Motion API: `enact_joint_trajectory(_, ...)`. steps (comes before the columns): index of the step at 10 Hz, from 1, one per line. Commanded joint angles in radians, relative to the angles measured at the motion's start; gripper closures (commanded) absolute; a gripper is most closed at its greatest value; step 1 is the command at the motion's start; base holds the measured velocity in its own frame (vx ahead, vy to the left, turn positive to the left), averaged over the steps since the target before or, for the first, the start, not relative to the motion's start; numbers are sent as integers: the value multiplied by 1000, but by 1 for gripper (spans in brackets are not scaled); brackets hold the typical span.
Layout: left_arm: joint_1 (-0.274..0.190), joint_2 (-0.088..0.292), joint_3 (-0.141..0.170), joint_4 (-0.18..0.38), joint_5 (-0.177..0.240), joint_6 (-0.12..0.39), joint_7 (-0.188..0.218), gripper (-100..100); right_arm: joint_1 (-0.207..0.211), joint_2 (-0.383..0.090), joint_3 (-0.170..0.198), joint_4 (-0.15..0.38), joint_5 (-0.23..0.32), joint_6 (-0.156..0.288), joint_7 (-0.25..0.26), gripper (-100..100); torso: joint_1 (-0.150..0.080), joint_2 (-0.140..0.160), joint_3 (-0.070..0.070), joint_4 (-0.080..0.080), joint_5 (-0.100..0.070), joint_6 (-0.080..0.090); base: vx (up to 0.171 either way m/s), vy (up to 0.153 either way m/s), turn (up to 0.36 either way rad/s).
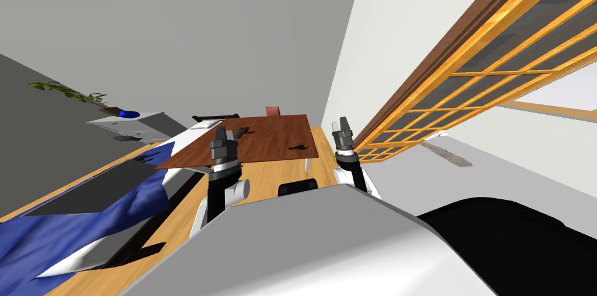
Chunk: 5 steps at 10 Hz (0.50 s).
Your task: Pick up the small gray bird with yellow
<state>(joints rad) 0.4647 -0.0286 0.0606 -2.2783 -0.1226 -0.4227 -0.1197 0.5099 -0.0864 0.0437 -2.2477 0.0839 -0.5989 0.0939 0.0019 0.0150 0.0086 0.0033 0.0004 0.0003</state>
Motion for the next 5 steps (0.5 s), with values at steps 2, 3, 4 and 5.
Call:
enact_joint_trajectory(2,0,0,0,0,0,0,0,0,35,-53,-3,34,11,-3,0,-100,0,1,1,0,0,0,-230,47,-175)
enact_joint_trajectory(3,0,0,0,0,0,0,0,0,51,-68,-4,55,19,-5,2,-100,2,1,1,0,0,0,-189,69,-106)
enact_joint_trajectory(4,0,0,0,0,0,0,0,0,70,-82,-6,81,29,-5,3,-100,3,-1,0,0,1,0,-169,67,-91)
enact_joint_trajectory(5,0,0,0,0,0,0,0,0,90,-95,-8,110,41,-5,5,-100,4,-2,-1,0,1,0,-186,74,-49)
